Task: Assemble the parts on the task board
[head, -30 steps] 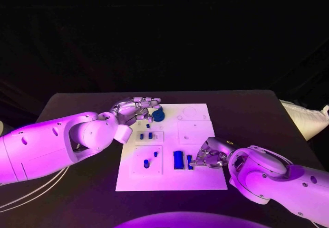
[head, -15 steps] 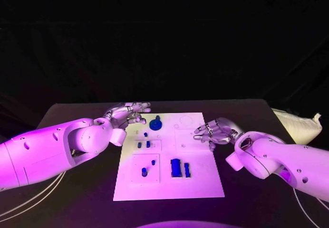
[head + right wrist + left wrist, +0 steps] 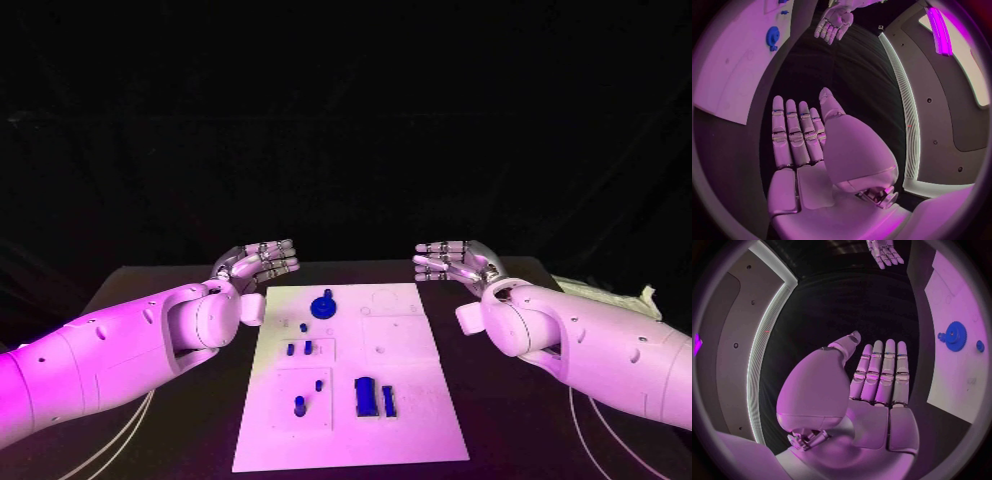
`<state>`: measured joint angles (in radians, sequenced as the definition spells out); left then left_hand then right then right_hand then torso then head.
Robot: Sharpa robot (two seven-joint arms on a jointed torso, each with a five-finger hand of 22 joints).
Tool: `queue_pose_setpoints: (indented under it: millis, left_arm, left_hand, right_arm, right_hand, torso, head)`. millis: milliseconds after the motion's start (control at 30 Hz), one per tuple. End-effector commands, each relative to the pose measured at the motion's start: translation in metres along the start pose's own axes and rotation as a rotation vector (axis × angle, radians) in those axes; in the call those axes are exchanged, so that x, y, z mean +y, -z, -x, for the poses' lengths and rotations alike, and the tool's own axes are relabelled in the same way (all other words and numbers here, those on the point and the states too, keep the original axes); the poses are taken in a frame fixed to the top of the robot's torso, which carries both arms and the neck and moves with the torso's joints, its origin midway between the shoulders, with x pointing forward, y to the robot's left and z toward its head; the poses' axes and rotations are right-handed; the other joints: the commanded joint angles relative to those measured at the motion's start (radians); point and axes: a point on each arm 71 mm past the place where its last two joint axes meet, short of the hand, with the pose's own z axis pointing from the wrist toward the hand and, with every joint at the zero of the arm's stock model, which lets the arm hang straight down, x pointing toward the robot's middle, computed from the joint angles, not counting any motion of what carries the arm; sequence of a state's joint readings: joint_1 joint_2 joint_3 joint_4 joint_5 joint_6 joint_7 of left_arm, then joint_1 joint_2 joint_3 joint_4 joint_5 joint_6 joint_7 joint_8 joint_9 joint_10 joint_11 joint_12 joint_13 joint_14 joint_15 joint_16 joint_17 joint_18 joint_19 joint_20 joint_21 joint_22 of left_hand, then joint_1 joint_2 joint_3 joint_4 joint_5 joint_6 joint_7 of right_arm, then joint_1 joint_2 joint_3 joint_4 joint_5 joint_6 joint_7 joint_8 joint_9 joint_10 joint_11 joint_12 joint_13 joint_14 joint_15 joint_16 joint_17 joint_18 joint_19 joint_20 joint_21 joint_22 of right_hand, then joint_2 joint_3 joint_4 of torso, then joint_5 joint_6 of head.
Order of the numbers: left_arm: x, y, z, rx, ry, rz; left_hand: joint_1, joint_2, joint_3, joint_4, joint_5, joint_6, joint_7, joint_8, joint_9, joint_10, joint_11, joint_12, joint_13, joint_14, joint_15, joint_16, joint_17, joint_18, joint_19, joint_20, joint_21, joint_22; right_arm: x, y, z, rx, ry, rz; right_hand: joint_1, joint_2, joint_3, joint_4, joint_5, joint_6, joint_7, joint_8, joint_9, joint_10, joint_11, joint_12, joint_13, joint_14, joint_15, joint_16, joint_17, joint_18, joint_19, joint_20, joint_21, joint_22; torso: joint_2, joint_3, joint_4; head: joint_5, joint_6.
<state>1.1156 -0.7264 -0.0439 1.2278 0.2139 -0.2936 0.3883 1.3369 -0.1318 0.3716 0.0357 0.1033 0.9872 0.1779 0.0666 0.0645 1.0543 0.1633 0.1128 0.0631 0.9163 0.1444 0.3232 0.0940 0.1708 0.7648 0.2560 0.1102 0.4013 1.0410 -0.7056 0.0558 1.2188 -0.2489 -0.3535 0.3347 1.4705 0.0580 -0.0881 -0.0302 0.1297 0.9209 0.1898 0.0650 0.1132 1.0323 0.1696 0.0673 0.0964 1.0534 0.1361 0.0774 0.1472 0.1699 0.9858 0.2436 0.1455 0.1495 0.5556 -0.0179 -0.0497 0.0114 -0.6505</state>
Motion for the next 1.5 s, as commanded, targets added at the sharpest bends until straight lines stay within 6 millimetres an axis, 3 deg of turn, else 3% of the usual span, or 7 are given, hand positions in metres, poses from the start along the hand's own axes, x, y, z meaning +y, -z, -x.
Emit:
queue_pose_setpoints:
  millis: [33, 100, 133, 733, 767, 833, 1500]
  left_arm:
    - [0.000, -0.005, -0.001, -0.011, 0.012, -0.062]
    - [0.002, -0.007, -0.002, -0.025, 0.006, -0.062]
    - [0.003, -0.005, 0.000, -0.013, -0.001, -0.015]
    - [0.005, 0.035, -0.046, -0.075, -0.166, -0.116]
    - [0.004, 0.038, -0.049, -0.079, -0.177, -0.126]
    - [0.003, 0.045, -0.056, -0.087, -0.198, -0.146]
    - [0.001, 0.055, -0.065, -0.098, -0.228, -0.179]
  left_hand:
    - [0.009, 0.008, -0.019, -0.001, 0.003, -0.009, -0.019, -0.004, 0.000, -0.010, 0.024, -0.033, -0.001, -0.032, 0.026, -0.075, -0.026, 0.006, -0.062, 0.024, -0.047, -0.046]
    - [0.012, 0.013, -0.029, -0.002, 0.004, -0.011, -0.021, -0.003, 0.000, -0.015, 0.030, -0.046, -0.001, -0.040, 0.032, -0.106, -0.030, 0.007, -0.105, 0.031, -0.050, -0.073]
    - [-0.397, 0.043, -0.129, -0.036, -0.031, -0.304, -0.065, -0.067, -0.065, -0.328, -0.033, -0.113, -0.063, -0.300, -0.022, -0.161, -0.094, -0.051, -0.290, -0.057, -0.110, -0.163]
    - [-0.864, 0.132, -0.251, -0.036, -0.103, -0.645, -0.178, -0.067, -0.065, -0.689, -0.163, -0.113, -0.063, -0.609, -0.144, -0.246, -0.094, -0.094, -0.532, -0.155, -0.110, -0.285]
    - [-0.883, 0.132, -0.256, -0.036, -0.103, -0.659, -0.178, -0.067, -0.065, -0.705, -0.163, -0.113, -0.063, -0.621, -0.144, -0.248, -0.094, -0.094, -0.541, -0.160, -0.110, -0.290]
    - [-0.930, 0.132, -0.268, -0.036, -0.103, -0.693, -0.178, -0.067, -0.065, -0.741, -0.163, -0.113, -0.063, -0.652, -0.144, -0.323, -0.094, -0.099, -0.564, -0.170, -0.110, -0.302]
    - [-1.156, 0.132, -0.372, -0.036, -0.103, -0.857, -0.178, -0.067, -0.065, -0.915, -0.163, -0.113, -0.063, -0.799, -0.144, -0.323, -0.094, -0.171, -0.674, -0.256, -0.110, -0.401]
  right_arm:
    - [0.003, -0.006, -0.004, 0.047, -0.075, 0.081]
    - [0.003, -0.009, -0.006, 0.055, -0.079, 0.084]
    - [0.000, -0.007, -0.003, 0.004, -0.021, 0.026]
    - [0.020, 0.032, -0.039, -0.149, -0.100, 0.059]
    - [0.021, 0.035, -0.041, -0.158, -0.103, 0.059]
    - [0.024, 0.041, -0.046, -0.177, -0.109, 0.056]
    - [0.026, 0.049, -0.051, -0.199, -0.115, 0.051]
  right_hand:
    - [-0.023, 0.009, 0.003, -0.024, 0.007, -0.015, 0.018, -0.002, -0.024, -0.001, -0.004, -0.006, -0.029, 0.062, -0.013, -0.006, -0.026, 0.016, 0.053, -0.017, -0.007, -0.017]
    - [-0.032, 0.014, 0.005, -0.037, 0.007, -0.010, 0.019, -0.002, -0.033, 0.005, -0.006, -0.006, -0.034, 0.093, -0.019, -0.007, -0.038, 0.016, 0.080, -0.023, -0.009, -0.026]
    - [-0.456, -0.058, 0.088, 0.030, -0.036, -0.286, -0.047, -0.065, -0.113, -0.310, -0.052, -0.067, -0.096, -0.262, -0.052, -0.077, -0.067, -0.051, -0.249, -0.087, -0.046, -0.060]
    - [-0.964, -0.058, 0.088, 0.030, -0.130, -0.601, -0.117, -0.065, -0.113, -0.667, -0.170, -0.067, -0.096, -0.652, -0.136, -0.077, -0.147, -0.089, -0.612, -0.165, -0.145, -0.149]
    - [-0.985, -0.058, 0.088, 0.030, -0.130, -0.614, -0.190, -0.065, -0.113, -0.683, -0.170, -0.067, -0.096, -0.668, -0.136, -0.077, -0.147, -0.089, -0.628, -0.169, -0.145, -0.149]
    - [-1.034, -0.058, 0.088, 0.030, -0.130, -0.645, -0.190, -0.065, -0.113, -0.718, -0.170, -0.067, -0.096, -0.707, -0.136, -0.077, -0.147, -0.170, -0.664, -0.244, -0.145, -0.149]
    - [-1.276, -0.058, 0.088, 0.030, -0.130, -0.799, -0.190, -0.065, -0.113, -0.893, -0.170, -0.067, -0.096, -0.900, -0.136, -0.077, -0.147, -0.170, -0.843, -0.244, -0.145, -0.149]
  torso:
    - [-0.015, 0.0036, 0.0003]
    - [-0.016, 0.0066, 0.0020]
    - [-0.008, 0.0011, 0.0002]
    - [-0.011, 0.0179, 0.0497]
    - [-0.011, 0.0179, 0.0497]
    - [-0.011, 0.0179, 0.0497]
    - [-0.011, 0.0179, 0.0497]
  head:
    - [0.005, 0.024]
    - [0.006, 0.029]
    - [0.002, 0.015]
    - [-0.011, 0.051]
    - [-0.011, 0.051]
    - [-0.011, 0.051]
    - [-0.011, 0.051]
